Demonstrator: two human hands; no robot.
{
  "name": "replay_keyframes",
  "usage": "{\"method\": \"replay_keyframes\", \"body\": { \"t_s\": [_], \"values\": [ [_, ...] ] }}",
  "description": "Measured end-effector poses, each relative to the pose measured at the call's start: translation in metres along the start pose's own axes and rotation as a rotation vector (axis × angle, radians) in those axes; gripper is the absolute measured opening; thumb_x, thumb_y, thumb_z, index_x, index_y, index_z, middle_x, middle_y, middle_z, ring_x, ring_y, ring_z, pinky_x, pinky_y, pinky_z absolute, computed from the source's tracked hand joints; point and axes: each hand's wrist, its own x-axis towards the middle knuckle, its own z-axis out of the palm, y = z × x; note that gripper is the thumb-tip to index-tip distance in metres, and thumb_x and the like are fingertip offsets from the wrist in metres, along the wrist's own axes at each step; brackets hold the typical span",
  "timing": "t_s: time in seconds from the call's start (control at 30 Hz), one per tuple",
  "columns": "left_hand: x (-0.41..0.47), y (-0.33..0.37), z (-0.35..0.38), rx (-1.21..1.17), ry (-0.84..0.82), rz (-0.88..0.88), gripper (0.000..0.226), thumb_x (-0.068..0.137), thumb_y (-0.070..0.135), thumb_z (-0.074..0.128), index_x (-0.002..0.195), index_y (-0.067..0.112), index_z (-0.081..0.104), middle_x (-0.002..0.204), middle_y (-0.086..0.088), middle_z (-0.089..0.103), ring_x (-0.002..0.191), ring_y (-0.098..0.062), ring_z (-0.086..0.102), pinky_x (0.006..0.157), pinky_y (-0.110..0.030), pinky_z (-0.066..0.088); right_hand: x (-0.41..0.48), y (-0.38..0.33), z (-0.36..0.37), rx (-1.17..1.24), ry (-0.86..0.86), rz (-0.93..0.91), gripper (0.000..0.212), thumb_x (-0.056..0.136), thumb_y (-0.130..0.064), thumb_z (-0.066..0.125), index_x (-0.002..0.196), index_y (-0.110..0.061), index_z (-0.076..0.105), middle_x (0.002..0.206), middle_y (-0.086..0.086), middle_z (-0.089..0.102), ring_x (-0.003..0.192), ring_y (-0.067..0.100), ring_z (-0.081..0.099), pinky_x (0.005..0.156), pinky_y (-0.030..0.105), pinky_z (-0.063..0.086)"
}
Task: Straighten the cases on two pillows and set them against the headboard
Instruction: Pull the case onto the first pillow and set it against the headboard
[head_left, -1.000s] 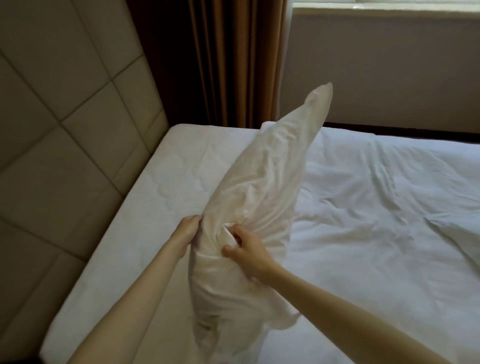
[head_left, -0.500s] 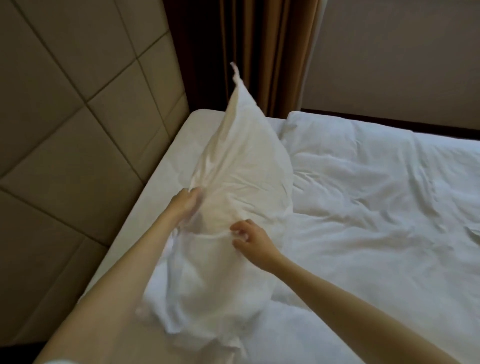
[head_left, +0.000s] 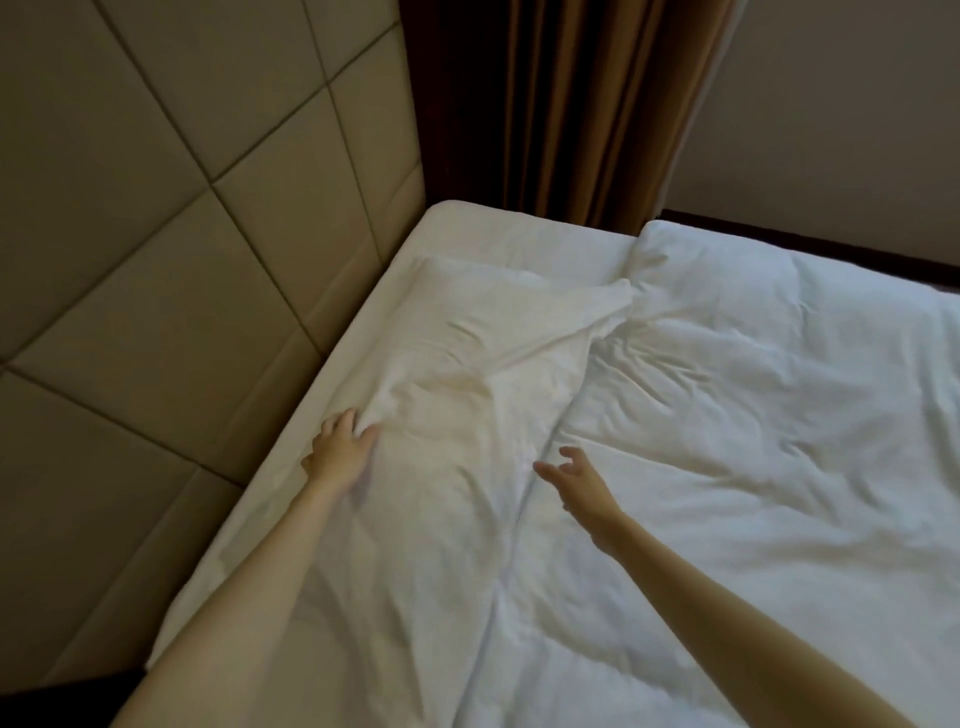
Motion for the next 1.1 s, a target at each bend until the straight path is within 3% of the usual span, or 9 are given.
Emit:
{"method": "replay_keyframes", "body": {
  "t_s": [0.17,0.3,0.53,0.67,0.77,0.87,0.97,1.1],
  "values": [
    [0.025,-0.005,0.018,-0.008,-0.073,-0.041,0.068,0.091,0.063,0.033,0.15,0.032,0.018,0.159,-0.001,0.017,0.142,-0.03,0.025,0.11,-0.054,0.019,0.039,-0.017,0.019,0.173,-0.07,0.093,0.088,0.086,-0.05,0.059,0.153,-0.029,0.005,0.159,0.008,0.021,0.142,0.032,0.031,0.109,0.05,0.032],
    [0.043,-0.005,0.034,-0.032,-0.055,-0.07,0.07,0.088,0.069,0.023,0.15,0.037,0.014,0.16,0.0,0.018,0.143,-0.029,0.022,0.109,-0.057,0.016,0.075,-0.025,0.034,0.154,0.059,0.089,0.094,0.085,-0.056,0.056,0.152,-0.034,-0.005,0.162,0.007,0.007,0.146,0.034,0.02,0.116,0.052,0.024],
    [0.079,-0.021,0.038,-0.121,-0.051,-0.28,0.071,0.089,0.065,0.018,0.149,0.029,0.021,0.157,-0.004,0.026,0.139,-0.031,0.031,0.109,-0.057,0.016,0.125,-0.029,0.035,0.354,0.095,0.297,0.098,0.078,-0.067,0.054,0.148,-0.043,-0.01,0.161,0.006,0.013,0.143,0.038,0.023,0.111,0.064,0.023],
    [0.085,-0.022,0.046,-0.102,-0.023,-0.329,0.074,0.088,0.066,0.019,0.151,0.026,0.017,0.161,-0.001,0.014,0.142,-0.029,0.026,0.11,-0.059,0.013,0.128,-0.015,0.031,0.324,0.054,0.358,0.102,0.07,-0.079,0.049,0.147,-0.048,-0.011,0.161,-0.001,0.013,0.143,0.039,0.022,0.103,0.069,0.028],
    [0.089,-0.026,0.047,-0.093,0.001,-0.358,0.077,0.087,0.069,0.022,0.151,0.026,0.015,0.161,-0.002,0.014,0.144,-0.027,0.02,0.11,-0.061,0.01,0.13,-0.006,0.025,0.344,0.023,0.383,0.099,0.069,-0.081,0.045,0.148,-0.047,-0.003,0.159,-0.001,0.019,0.14,0.038,0.029,0.099,0.067,0.033],
    [0.096,-0.029,0.047,-0.115,-0.027,-0.418,0.08,0.085,0.07,0.021,0.148,0.022,0.024,0.153,-0.008,0.033,0.136,-0.032,0.034,0.109,-0.057,0.013,0.13,0.01,0.021,0.42,0.006,0.494,0.094,0.073,-0.081,0.039,0.15,-0.031,0.018,0.152,0.009,0.033,0.131,0.039,0.04,0.094,0.064,0.038],
    [0.099,-0.032,0.045,-0.128,-0.032,-0.424,0.078,0.089,0.066,0.021,0.139,0.009,0.042,0.141,-0.018,0.048,0.126,-0.036,0.045,0.107,-0.05,0.024,0.122,0.029,0.027,0.447,-0.03,0.592,0.088,0.077,-0.08,0.035,0.14,-0.018,0.039,0.139,0.014,0.047,0.116,0.036,0.049,0.088,0.058,0.04],
    [0.085,-0.032,0.043,-0.313,0.02,-0.332,0.067,0.096,0.054,0.028,0.126,0.0,0.055,0.129,-0.024,0.057,0.117,-0.039,0.052,0.101,-0.043,0.038,0.11,0.043,0.036,0.46,-0.02,0.621,0.073,0.082,-0.071,0.042,0.136,-0.022,0.05,0.137,0.006,0.055,0.124,0.031,0.05,0.097,0.055,0.042]
  ]
}}
